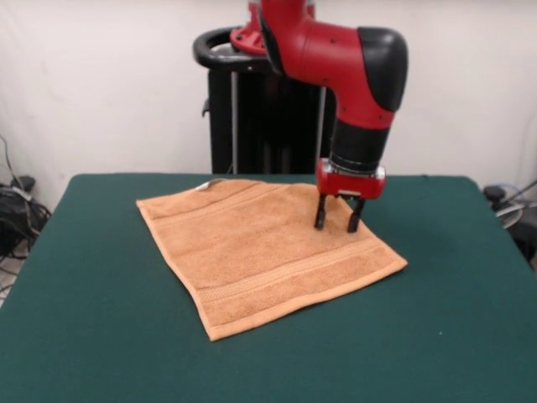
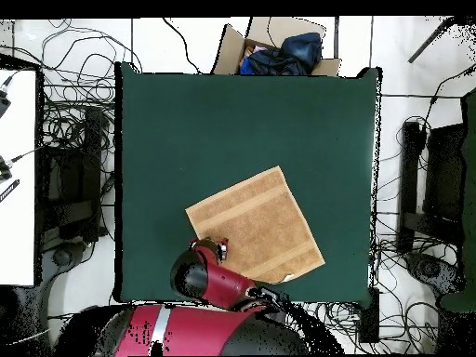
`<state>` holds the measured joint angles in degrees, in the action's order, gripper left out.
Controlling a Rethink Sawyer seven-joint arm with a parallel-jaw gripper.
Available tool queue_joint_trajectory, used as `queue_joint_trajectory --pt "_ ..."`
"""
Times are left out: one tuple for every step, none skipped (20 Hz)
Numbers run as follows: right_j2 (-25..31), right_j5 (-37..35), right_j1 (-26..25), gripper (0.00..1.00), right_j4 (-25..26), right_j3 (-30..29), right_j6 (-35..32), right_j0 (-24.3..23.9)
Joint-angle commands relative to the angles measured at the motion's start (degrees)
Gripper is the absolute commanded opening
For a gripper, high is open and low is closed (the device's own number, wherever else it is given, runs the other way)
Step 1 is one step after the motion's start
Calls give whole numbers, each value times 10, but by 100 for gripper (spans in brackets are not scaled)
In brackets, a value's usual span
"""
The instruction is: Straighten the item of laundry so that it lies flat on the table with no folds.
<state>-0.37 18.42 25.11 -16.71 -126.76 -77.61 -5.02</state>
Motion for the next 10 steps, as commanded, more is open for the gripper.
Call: queue_joint_trajectory --pt "-8 -167 42 100 -26 20 -92 -5" --pt "-11 -180 51 100 -19 23 -86 -14" --pt "-13 -184 54 100 -14 26 -85 -18" --pt "-13 -192 58 100 -8 31 -83 -26" --pt "-14 -194 59 100 -4 33 -83 -29" --pt "-14 -194 57 100 1 37 -83 -34" --pt "-15 -194 55 100 6 40 -83 -37" --pt "-12 -187 51 100 15 40 -82 -46" --pt "-10 -184 48 100 23 43 -80 -53" --pt "-9 -180 44 100 30 45 -79 -60"
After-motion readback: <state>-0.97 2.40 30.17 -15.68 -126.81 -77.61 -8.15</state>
